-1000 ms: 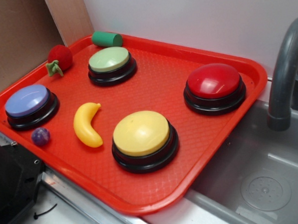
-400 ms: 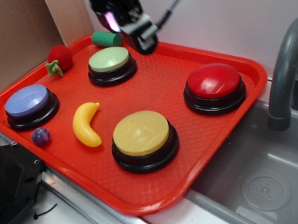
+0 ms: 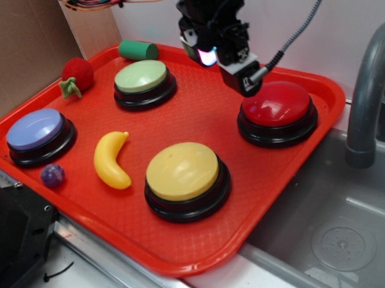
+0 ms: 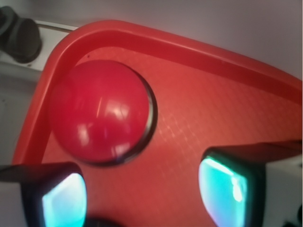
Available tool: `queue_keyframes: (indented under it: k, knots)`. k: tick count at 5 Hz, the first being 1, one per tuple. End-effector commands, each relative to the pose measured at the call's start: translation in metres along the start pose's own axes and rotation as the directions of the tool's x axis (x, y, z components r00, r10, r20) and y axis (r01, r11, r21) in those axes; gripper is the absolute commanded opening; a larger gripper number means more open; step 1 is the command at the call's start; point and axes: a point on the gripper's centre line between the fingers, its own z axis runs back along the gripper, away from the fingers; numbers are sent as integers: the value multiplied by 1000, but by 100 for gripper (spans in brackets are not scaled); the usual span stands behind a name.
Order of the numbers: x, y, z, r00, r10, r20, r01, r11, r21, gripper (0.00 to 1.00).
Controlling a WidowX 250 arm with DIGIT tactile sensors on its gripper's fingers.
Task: Push the red button.
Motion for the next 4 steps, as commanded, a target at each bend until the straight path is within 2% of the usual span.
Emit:
queue_keyframes:
  k: [1,3,4]
  knots:
    - [22,-17,-15,995,-86,50,88,996,-28,100]
    - [26,-22,-24,974,-225,29,225,974,1,100]
    - [22,-17,0,968,-252,-2,252,968,-1,100]
